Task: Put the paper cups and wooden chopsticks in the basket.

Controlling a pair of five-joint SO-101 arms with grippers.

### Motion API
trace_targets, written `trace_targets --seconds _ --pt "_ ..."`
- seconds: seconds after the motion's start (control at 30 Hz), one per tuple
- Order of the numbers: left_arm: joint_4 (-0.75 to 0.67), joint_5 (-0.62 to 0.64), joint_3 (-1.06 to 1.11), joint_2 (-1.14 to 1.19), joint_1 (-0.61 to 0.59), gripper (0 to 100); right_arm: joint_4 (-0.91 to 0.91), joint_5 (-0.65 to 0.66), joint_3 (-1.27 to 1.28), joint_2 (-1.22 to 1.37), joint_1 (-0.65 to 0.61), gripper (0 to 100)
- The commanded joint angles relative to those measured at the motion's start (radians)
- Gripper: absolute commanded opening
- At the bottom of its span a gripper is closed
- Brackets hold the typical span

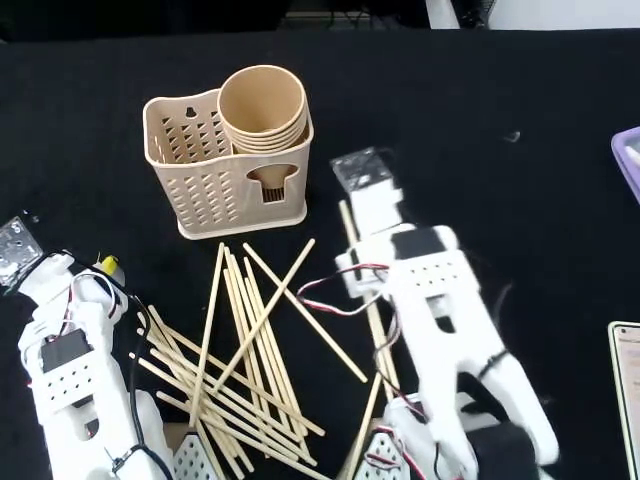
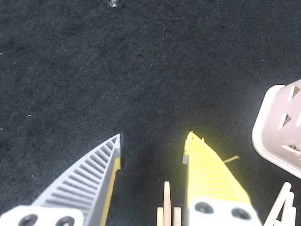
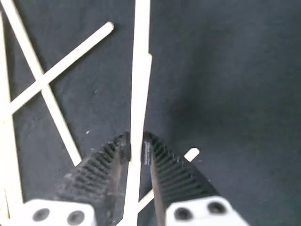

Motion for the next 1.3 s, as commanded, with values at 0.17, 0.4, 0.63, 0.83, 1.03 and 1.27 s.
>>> trace_targets --seconds 0.17,0.4,0.63,0.83,1.03,1.27 --pt "-0.017 0.005 -0.007 -0.003 -0.012 22 0.005 0.009 -0.134 -0.196 0.167 1.0" --pt "-0.017 0.005 -0.005 -0.003 -0.012 22 0.018 0.000 -0.387 -0.283 0.161 1.0" --pt "-0.017 0.005 -0.005 -0.003 -0.008 22 0.155 0.000 -0.760 -0.374 -0.006 1.0" --pt "-0.018 0.005 -0.005 -0.003 -0.005 22 0.098 -0.140 -0.891 -0.394 -0.301 1.0" --pt "-0.018 0.003 -0.005 -0.003 -0.005 22 -0.308 -0.173 -0.751 -0.265 -0.396 1.0" --pt "-0.018 0.003 -0.005 -0.003 -0.005 22 -0.726 -0.167 -0.671 -0.108 -0.423 1.1"
